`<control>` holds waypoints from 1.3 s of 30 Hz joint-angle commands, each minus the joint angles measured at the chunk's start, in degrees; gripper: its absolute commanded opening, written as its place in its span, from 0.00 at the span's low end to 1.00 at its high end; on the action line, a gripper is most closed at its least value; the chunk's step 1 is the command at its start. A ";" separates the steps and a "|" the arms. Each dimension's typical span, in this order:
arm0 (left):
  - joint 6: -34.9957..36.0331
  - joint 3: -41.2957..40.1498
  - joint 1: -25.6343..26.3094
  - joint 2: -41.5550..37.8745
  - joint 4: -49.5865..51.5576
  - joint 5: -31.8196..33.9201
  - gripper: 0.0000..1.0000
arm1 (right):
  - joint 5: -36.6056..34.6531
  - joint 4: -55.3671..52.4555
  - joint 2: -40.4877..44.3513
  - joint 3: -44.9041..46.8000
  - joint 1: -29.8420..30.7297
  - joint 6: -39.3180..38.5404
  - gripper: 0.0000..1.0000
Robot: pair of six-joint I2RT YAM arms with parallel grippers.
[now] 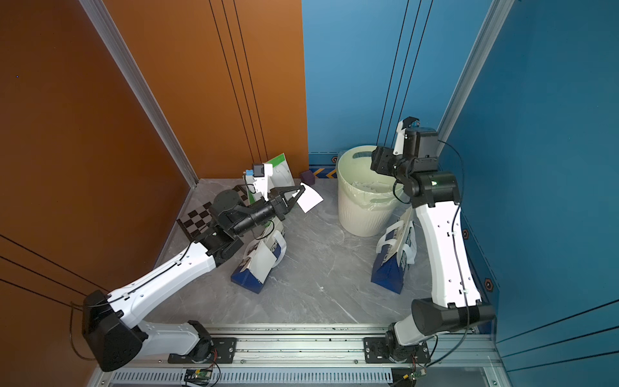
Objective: Shred takeout receipts and throw away
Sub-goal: Place the takeout receipt in the trash bin.
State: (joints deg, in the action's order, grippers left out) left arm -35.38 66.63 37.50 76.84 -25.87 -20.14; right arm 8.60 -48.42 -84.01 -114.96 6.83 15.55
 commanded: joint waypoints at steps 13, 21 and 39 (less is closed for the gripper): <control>-8.95 4.67 -2.52 6.02 -13.57 -10.31 0.00 | 21.11 7.59 12.79 22.47 16.33 2.72 0.77; -12.26 5.16 -2.17 6.91 -16.23 -12.20 0.00 | 28.41 19.19 10.76 24.16 16.13 10.70 0.69; 2.00 2.37 -3.71 -0.10 0.41 2.77 0.45 | 7.87 20.30 9.82 23.89 9.19 12.29 0.00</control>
State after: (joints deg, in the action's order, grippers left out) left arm -42.28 68.16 34.39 81.01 -34.89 -23.99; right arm 29.36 -27.83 -73.89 -90.24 18.83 27.31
